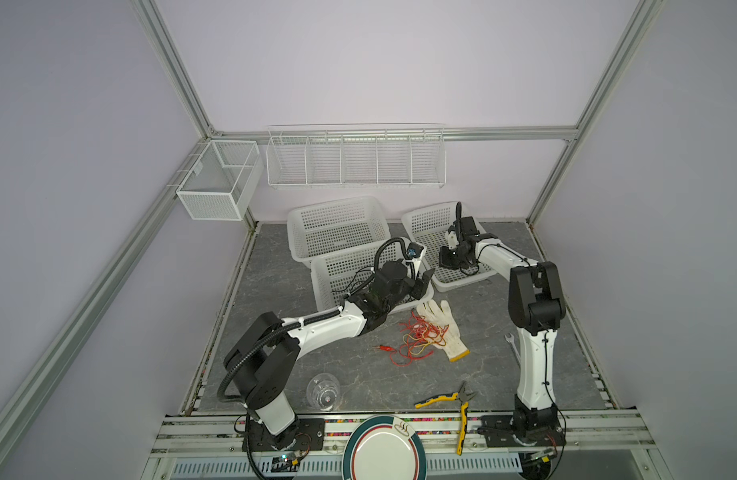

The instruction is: Untangle the cables

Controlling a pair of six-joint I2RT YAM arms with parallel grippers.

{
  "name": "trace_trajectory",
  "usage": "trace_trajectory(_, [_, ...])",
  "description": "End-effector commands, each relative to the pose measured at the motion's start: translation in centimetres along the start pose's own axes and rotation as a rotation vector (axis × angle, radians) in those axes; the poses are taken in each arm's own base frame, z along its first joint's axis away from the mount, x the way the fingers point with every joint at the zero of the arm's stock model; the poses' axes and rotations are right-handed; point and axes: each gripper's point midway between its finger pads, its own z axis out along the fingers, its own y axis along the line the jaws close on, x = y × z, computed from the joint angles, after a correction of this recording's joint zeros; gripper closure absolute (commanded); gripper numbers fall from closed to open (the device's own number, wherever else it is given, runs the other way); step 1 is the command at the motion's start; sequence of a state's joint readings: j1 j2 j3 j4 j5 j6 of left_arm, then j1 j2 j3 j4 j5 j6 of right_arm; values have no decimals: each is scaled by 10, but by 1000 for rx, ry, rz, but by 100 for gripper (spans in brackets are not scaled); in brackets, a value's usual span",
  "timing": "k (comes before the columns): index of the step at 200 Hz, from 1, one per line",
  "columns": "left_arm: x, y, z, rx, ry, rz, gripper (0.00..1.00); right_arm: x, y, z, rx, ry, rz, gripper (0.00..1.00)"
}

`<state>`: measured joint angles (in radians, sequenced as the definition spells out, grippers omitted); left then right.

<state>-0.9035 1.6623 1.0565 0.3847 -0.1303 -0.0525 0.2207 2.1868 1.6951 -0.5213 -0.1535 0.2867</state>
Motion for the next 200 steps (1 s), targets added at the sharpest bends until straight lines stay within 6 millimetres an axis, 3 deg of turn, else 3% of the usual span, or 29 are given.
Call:
trace_trajectory(1, [-12,5,-10,-28,-43,-16,41,-2,5,-33,-9,-25,-38,93])
trace_trajectory(44, [-9,8,-17,-38,-44,-23,41,5,11,-73,-11,-60,-93,93])
trace_trajectory(83, [-8,9,-20,-42,-45,-23,41,7,1,-102,73,-94,-123,87])
trace_trajectory(108, [-7,10,-23,-43,-40,-24,41,15,10,-120,30,-122,-135,85])
trace_trajectory(165, [20,7,-33,-17,62,-39,41,83,46,-158,-68,-153,-161,71])
trace_trajectory(200, [44,5,-43,-19,140,4,41,138,71,-155,-137,-78,-248,60])
